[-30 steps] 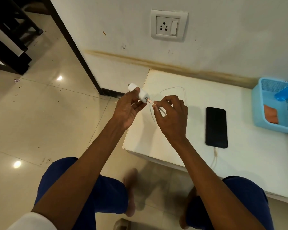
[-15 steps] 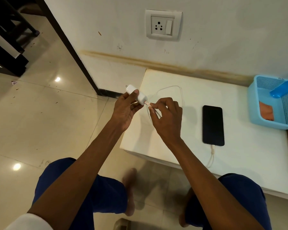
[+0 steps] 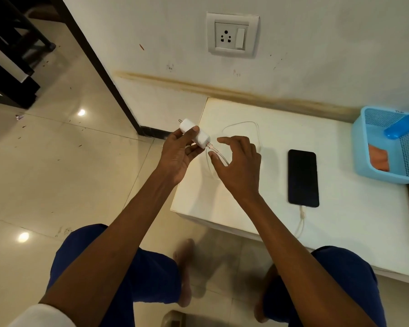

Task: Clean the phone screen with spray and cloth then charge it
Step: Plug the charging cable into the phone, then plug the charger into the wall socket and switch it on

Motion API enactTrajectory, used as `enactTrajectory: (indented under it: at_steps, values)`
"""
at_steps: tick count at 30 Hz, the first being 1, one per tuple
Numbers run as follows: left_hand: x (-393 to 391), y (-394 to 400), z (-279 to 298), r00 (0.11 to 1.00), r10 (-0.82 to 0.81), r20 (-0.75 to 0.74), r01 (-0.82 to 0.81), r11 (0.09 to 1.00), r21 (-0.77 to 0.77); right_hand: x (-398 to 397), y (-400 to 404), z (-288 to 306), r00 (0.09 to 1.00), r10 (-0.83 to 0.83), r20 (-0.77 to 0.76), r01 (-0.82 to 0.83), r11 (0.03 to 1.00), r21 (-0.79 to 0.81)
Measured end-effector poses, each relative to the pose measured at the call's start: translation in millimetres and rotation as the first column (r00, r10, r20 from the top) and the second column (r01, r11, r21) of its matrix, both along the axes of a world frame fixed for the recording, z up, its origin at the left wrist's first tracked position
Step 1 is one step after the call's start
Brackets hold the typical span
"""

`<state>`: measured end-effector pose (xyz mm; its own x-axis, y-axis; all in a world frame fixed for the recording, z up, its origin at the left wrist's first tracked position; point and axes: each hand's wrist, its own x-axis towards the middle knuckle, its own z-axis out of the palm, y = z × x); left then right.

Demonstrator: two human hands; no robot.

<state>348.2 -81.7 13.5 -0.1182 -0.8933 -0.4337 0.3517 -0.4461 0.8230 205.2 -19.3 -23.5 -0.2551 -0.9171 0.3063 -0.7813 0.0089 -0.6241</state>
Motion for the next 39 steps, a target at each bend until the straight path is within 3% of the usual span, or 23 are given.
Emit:
enactTrajectory:
  at_steps: [15,19,22,24,26,30,33,39]
  values:
    - [-6,5,-6,1.000,-0.029,-0.005,0.029,0.999,0.025,2,0,-3,0.999,-0.022,-0.032,0.019,0.997,-0.073]
    - [-8,5,-7,0.997,-0.026,0.071,0.025,1.000,0.009,2,0,-4,1.000,-0.018,-0.013,0.017,0.998,-0.057]
    - [-9,3,-7,0.976,0.015,0.216,-0.004,0.999,-0.051,0,-3,-5,0.999,0.032,0.028,-0.032,0.999,0.008]
    - [-9,0,-7,0.942,0.031,0.334,0.002,0.995,-0.097,-2,-4,-5,0.993,0.064,0.101,-0.071,0.995,0.073]
    - [-9,0,-7,0.895,0.032,0.445,0.034,0.990,-0.138,-4,-5,-1,0.955,0.059,0.289,-0.105,0.984,0.145]
    - [-11,2,-11,0.868,-0.012,0.496,0.109,0.980,-0.167,-8,-6,6,0.781,0.077,0.620,-0.246,0.950,0.192]
    - [-13,2,-13,0.870,-0.021,0.492,0.112,0.981,-0.156,-9,-5,10,0.701,0.079,0.708,-0.296,0.936,0.189]
    - [-14,-1,-15,0.889,-0.032,0.458,0.121,0.979,-0.165,-10,-7,9,0.635,0.019,0.772,-0.267,0.943,0.197]
